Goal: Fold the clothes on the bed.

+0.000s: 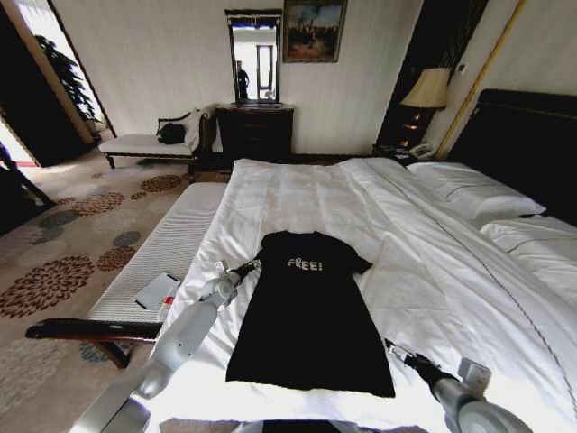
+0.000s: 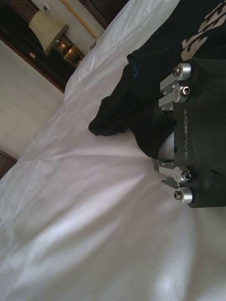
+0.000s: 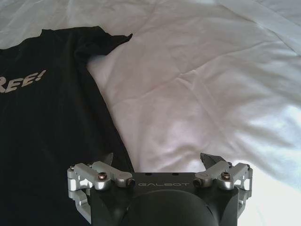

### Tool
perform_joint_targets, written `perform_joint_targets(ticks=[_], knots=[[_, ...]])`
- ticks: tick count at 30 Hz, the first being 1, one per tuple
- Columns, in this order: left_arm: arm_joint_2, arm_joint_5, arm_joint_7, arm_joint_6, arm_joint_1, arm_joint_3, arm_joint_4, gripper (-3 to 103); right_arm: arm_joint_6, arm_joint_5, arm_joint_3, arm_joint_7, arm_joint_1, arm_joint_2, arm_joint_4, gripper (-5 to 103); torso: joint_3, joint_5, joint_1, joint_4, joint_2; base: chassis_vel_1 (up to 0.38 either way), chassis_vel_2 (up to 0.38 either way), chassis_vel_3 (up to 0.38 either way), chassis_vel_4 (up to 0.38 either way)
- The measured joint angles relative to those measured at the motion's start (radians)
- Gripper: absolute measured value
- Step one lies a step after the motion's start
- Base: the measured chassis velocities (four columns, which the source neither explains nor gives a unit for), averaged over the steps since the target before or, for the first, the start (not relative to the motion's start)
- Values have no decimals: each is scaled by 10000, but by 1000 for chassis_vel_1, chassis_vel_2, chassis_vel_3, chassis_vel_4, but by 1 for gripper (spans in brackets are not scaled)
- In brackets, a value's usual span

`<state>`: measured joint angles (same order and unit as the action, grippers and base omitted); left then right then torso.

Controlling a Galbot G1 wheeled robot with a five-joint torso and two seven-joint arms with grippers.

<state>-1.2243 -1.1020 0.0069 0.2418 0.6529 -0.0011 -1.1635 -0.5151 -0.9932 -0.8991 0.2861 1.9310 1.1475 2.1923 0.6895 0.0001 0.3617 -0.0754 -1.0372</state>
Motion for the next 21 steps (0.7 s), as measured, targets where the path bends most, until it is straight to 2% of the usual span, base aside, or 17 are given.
perform_joint_targets(ticks=[1, 5, 7, 8, 9, 11, 21], knots=[[0, 0, 0, 0, 0, 0, 0, 47, 0, 0, 0, 0, 0, 0, 0, 100, 0, 0, 0, 0, 0, 0, 0, 0, 0], [-250, 102, 0, -80, -82, -80, 358, 26, 7, -20, -52, 12, 86, 19, 58, 100, 0, 0, 0, -3, 0, 0, 0, 0, 0], [-312, 112, 0, -86, -97, -110, 424, 26, 10, -25, -70, 15, 108, 30, 78, 100, 0, 0, 0, -3, 0, 0, 0, 0, 0], [-384, 117, 0, -87, -117, -146, 484, 15, 14, -30, -93, 22, 138, 51, 104, 100, 0, -1, 0, -4, 0, 0, 0, 0, 0], [-403, 121, 0, -88, -124, -151, 496, 15, 14, -33, -96, 24, 144, 58, 112, 100, 0, -1, 0, -4, 0, 0, 0, 0, 0], [-445, 156, 0, -116, -153, -151, 533, 3, 16, -35, -99, 37, 148, 83, 124, 100, 0, -1, 0, -4, 0, 0, 0, 0, 0], [-203, 95, 1, -163, -192, -210, 400, 0, 18, -6, 82, 98, 17, 209, 95, 100, 0, -1, 0, -1, 1, 0, 0, 0, 0]])
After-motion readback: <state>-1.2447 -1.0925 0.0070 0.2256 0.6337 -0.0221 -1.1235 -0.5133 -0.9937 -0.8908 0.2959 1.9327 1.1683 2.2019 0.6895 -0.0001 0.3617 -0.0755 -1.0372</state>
